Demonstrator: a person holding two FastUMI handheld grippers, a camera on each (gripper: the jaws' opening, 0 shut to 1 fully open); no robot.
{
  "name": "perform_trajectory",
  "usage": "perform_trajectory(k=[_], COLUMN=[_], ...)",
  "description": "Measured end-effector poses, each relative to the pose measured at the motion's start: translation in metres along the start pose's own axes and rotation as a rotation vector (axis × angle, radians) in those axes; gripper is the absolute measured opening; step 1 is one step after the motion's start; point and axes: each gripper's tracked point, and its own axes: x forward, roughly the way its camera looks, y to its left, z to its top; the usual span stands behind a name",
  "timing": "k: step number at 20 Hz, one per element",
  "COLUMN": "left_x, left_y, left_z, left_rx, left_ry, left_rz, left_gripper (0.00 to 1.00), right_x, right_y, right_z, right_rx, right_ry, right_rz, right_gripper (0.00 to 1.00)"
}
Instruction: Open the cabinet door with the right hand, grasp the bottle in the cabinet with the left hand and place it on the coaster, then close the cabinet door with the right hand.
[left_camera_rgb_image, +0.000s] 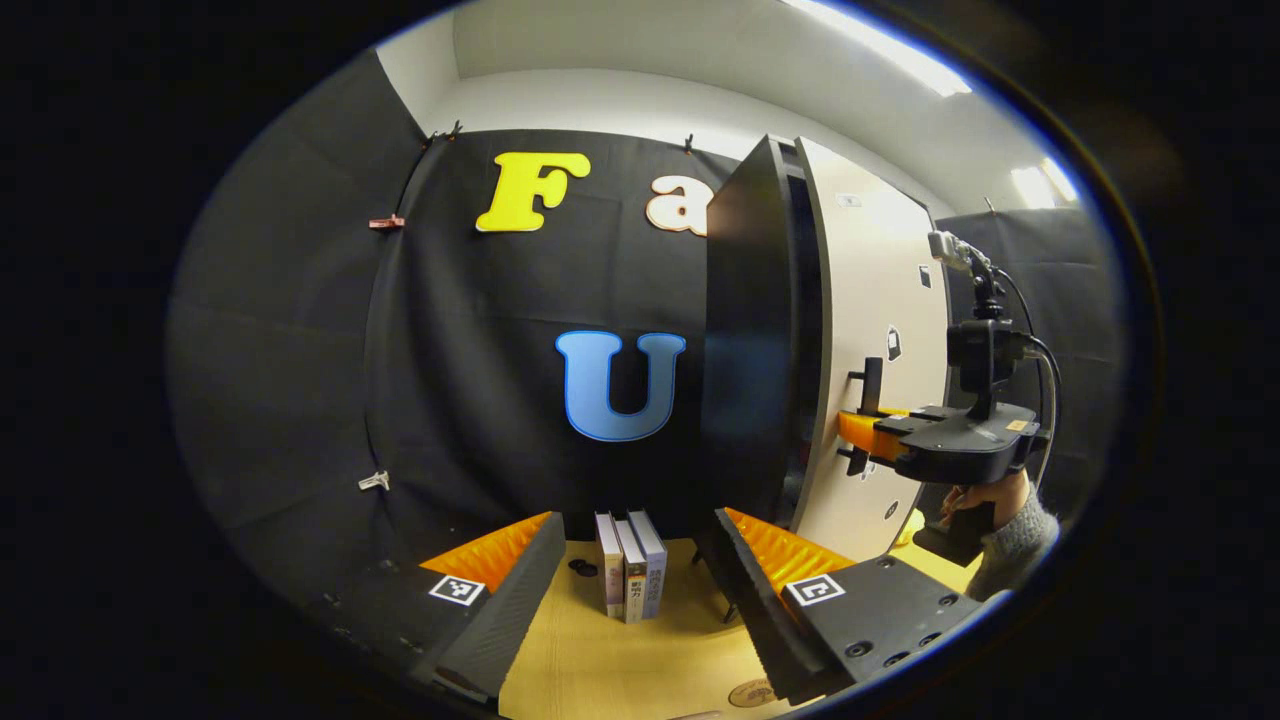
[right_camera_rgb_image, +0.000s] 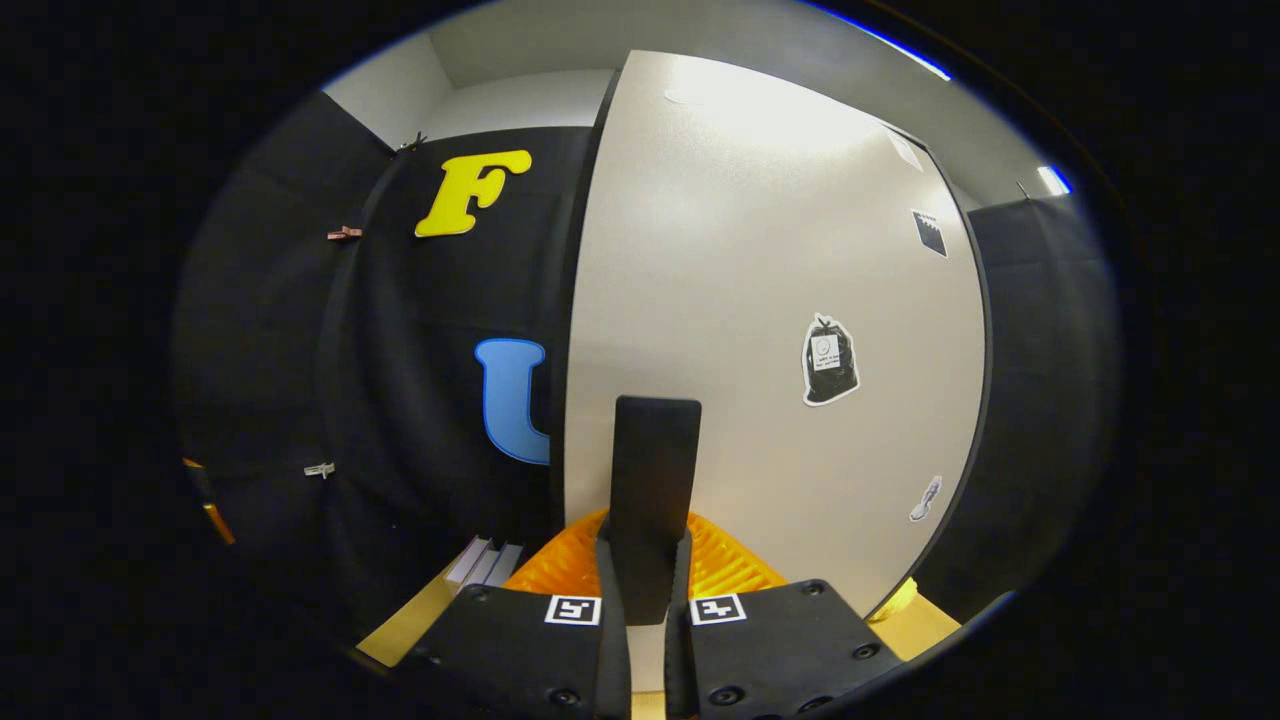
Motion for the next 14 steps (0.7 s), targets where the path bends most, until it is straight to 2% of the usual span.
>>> perform_trajectory(k=[8,14], left_x=[-0.016,-0.013], left_y=[-0.034,-0.070], left_z=[-0.001,-0.001], left_rx=[0.032,0.045], left_ry=[-0.008,-0.020], left_rz=[-0.051,-0.141], left_gripper=[0.94,0.93], right_x=[-0.060,-0.106], right_y=[-0.023,-0.052], right_z=[0.000,-0.001], right_rx=[-0.036,-0.045], right_ry=[0.004,0.014], right_rz=[0.042,0.050], right_gripper=[0.17,0.17])
